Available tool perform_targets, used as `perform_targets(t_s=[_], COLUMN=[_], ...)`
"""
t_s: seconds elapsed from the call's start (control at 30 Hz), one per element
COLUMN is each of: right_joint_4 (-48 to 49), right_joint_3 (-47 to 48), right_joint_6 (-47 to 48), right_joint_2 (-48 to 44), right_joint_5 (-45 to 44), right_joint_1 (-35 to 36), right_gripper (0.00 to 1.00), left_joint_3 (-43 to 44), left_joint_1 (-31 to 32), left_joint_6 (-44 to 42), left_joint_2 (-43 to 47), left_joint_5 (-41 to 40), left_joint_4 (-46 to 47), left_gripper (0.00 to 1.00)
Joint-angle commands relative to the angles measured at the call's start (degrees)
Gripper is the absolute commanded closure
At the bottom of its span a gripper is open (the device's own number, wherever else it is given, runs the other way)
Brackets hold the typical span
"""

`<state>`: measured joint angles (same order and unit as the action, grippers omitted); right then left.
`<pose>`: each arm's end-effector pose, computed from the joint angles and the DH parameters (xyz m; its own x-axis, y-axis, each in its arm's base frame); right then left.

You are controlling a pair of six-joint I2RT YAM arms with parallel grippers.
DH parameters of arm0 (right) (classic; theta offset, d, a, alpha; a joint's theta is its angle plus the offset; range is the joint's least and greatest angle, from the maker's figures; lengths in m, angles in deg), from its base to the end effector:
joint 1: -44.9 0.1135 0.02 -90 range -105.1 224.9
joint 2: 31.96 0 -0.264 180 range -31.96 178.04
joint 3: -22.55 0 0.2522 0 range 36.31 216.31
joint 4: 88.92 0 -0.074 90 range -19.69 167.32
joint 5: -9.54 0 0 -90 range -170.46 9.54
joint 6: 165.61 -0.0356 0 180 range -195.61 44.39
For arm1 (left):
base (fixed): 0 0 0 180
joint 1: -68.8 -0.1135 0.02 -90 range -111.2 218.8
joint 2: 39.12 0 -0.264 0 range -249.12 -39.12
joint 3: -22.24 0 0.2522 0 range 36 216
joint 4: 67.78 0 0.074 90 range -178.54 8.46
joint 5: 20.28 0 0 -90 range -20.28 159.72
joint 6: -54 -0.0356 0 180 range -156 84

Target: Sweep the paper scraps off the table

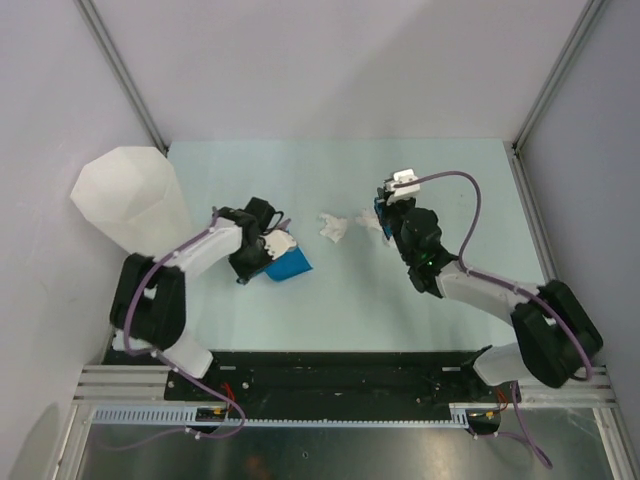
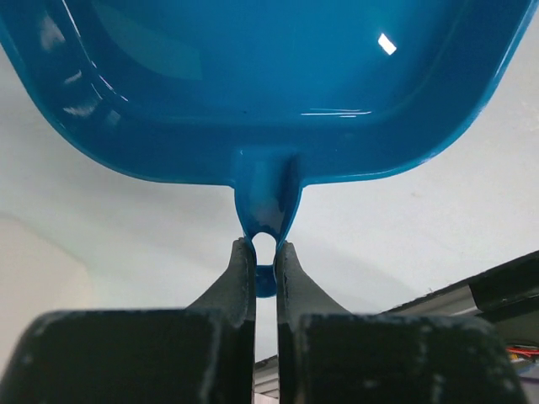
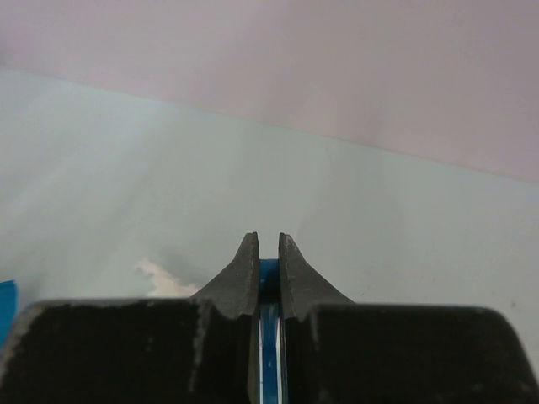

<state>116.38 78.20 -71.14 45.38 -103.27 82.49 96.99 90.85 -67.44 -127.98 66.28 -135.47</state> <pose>0.2486 0.1739 0.2846 0.0697 -0.0370 -0.9969 -0.2511 0.9665 -0.0534 0.2557 -0.1012 0.2075 -0.5914 0.8013 -0.0907 0.7915 0.5983 0.1251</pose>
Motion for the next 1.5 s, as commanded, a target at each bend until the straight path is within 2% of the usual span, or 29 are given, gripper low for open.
perform_targets(t_s=[0.0, 0.13, 0.23, 0.67, 0.73, 0.83, 0.93, 0.97, 1.03, 1.13, 1.27, 1.47], right_joint_4=[18.7, 21.1, 24.1, 20.8, 20.2, 17.9, 14.5, 12.6, 12.3, 12.0, 11.6, 4.9], right_joint_3=[0.8, 7.2, 10.1, 17.1, 17.8, 18.1, 18.1, 18.1, 18.1, 18.3, 19.3, 19.4], right_joint_6=[14.9, 14.2, 14.3, 15.8, 16.4, 12.5, 2.8, -6.3, -14.6, -20.9, -18.2, -15.3], right_joint_2=[8.9, 19.5, 25.9, 36.0, 36.0, 34.4, 32.1, 29.9, 28.7, 26.4, 25.2, 18.9], right_joint_5=[11.7, 14.8, 15.7, 12.7, 12.2, 14.0, 16.7, 16.0, 14.1, 10.8, 8.8, 5.5], right_joint_1=[-3.0, -6.7, -6.0, 2.3, 4.2, 5.7, 6.3, 6.4, 6.2, 7.1, 9.5, 7.9], right_gripper=[1.00, 1.00, 1.00, 1.00, 1.00, 1.00, 1.00, 1.00, 1.00, 1.00, 1.00, 1.00], left_joint_3=[3.6, 8.2, 9.5, 13.0, 13.6, 14.2, 14.2, 14.2, 14.0, 13.8, 14.2, 14.6], left_joint_1=[1.5, 1.5, 1.7, 2.0, 2.0, 2.0, 2.0, 2.0, 2.0, 2.1, 2.3, 2.3], left_joint_6=[0.2, 0.2, 0.3, 0.1, 0.1, 0.2, 0.1, 0.2, 0.2, 0.9, 1.6, 3.1], left_joint_2=[-6.0, -11.1, -13.6, -18.7, -19.4, -19.9, -20.0, -19.9, -19.4, -19.1, -18.1, -14.5], left_joint_5=[1.4, -0.9, -1.2, 1.2, 1.8, 2.2, 2.9, 5.1, 6.0, 7.8, 9.7, 15.0], left_joint_4=[0.5, 0.3, 0.5, 0.4, 0.4, 0.4, 0.4, 0.4, 0.4, 0.4, 0.4, 0.4], left_gripper=[1.00, 1.00, 1.00, 1.00, 1.00, 1.00, 1.00, 1.00, 1.00, 1.00, 1.00, 1.00])
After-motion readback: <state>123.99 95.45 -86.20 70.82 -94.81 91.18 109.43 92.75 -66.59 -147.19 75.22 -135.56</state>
